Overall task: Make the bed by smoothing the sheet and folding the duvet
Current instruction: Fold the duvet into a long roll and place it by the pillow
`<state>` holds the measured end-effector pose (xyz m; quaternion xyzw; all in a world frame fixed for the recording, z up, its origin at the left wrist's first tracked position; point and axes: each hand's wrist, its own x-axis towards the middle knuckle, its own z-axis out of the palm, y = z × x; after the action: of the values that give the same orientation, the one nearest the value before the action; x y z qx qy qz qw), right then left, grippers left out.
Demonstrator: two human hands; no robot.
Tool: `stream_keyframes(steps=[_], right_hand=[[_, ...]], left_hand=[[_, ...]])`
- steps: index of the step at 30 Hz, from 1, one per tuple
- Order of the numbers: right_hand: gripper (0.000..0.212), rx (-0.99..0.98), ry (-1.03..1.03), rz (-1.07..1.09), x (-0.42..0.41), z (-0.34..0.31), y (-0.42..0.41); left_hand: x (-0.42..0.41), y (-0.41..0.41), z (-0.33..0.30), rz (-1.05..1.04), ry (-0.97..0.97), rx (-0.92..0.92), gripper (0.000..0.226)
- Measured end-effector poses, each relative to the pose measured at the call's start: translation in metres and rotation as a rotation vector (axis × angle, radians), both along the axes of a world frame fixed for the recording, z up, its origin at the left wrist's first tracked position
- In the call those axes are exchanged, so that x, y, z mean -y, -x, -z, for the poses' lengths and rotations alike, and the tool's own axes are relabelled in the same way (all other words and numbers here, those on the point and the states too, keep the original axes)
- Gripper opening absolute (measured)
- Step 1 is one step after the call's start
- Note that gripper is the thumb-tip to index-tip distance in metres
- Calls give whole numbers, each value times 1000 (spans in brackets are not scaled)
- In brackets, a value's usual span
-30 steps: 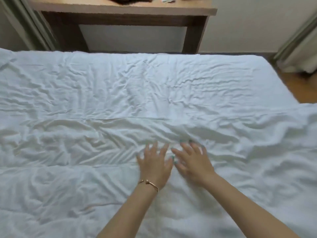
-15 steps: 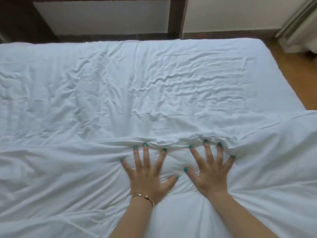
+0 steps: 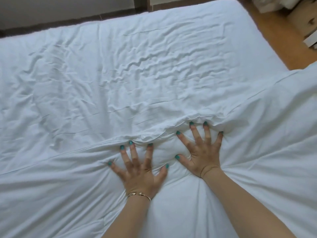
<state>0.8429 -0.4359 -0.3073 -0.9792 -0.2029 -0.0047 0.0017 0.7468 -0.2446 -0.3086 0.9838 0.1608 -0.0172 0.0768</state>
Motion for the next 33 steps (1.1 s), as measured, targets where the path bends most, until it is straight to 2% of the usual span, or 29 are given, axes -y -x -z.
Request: stream_keyframes(steps=[8, 14, 21, 24, 26, 28, 29, 30, 31, 32, 33], right_hand=[[70, 76, -34, -10, 2, 2, 4], [74, 40, -83, -23, 1, 5, 1], [76, -184, -168, -48, 2, -13, -3], [72, -283, -163, -186, 23, -47, -8], [62, -112, -147, -291, 74, -67, -26], [49, 150, -183, -353, 151, -69, -52], [47, 199, -157, -368, 190, -67, -64], [49, 195, -120, -384, 223, -66, -77], [53, 139, -69, -380, 247, -66, -90], [57, 63, -19, -367, 262, -67, -103], [60, -19, 40, -358, 272, -69, -115]], left_hand=[[2, 2, 15, 4, -74, 34, 86], [2, 2, 16, -5, -153, 71, 86], [3, -2, 7, -7, -180, 28, 81], [11, -2, -1, -49, -177, -36, 83], [12, -4, -15, -118, -214, -19, 82], [43, -7, -44, -422, -116, -56, 73], [69, -12, -57, -578, -46, 10, 66], [105, -18, -71, -630, 30, 96, 60], [149, -24, -81, -541, 91, 202, 54], [197, -33, -84, -322, 116, 259, 51], [244, -43, -83, -74, 128, 239, 52]])
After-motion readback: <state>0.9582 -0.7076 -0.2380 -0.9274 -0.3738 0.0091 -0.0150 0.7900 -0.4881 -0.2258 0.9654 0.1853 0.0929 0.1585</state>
